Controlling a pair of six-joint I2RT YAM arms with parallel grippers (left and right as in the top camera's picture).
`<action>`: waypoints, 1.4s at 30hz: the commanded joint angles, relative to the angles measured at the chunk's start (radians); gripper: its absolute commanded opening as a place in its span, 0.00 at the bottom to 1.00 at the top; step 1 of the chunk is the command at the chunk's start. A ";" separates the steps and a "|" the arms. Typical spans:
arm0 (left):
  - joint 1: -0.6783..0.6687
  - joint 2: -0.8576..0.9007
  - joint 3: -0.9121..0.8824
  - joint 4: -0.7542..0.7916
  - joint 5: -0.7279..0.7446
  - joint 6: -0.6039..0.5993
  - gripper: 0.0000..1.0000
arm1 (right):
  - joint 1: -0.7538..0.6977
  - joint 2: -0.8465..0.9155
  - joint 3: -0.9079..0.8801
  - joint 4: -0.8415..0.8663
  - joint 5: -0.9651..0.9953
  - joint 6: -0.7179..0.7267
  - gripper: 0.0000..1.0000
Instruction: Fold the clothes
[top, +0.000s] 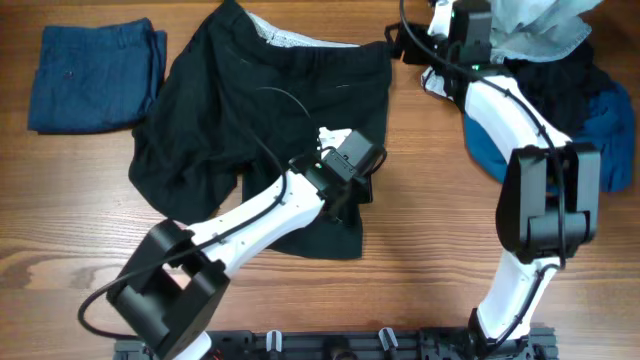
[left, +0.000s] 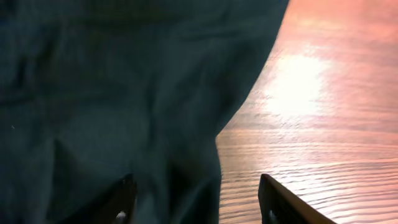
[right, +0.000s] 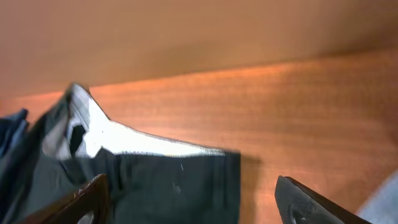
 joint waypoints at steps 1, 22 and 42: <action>-0.028 0.050 -0.003 -0.022 0.003 -0.032 0.57 | 0.003 0.052 0.111 -0.005 -0.042 0.022 0.82; -0.121 0.109 -0.003 -0.033 0.012 -0.112 0.04 | 0.040 0.292 0.134 0.042 -0.137 0.098 0.75; -0.113 0.107 -0.003 -0.084 -0.007 -0.111 0.04 | 0.023 0.307 0.134 -0.233 0.121 0.018 0.04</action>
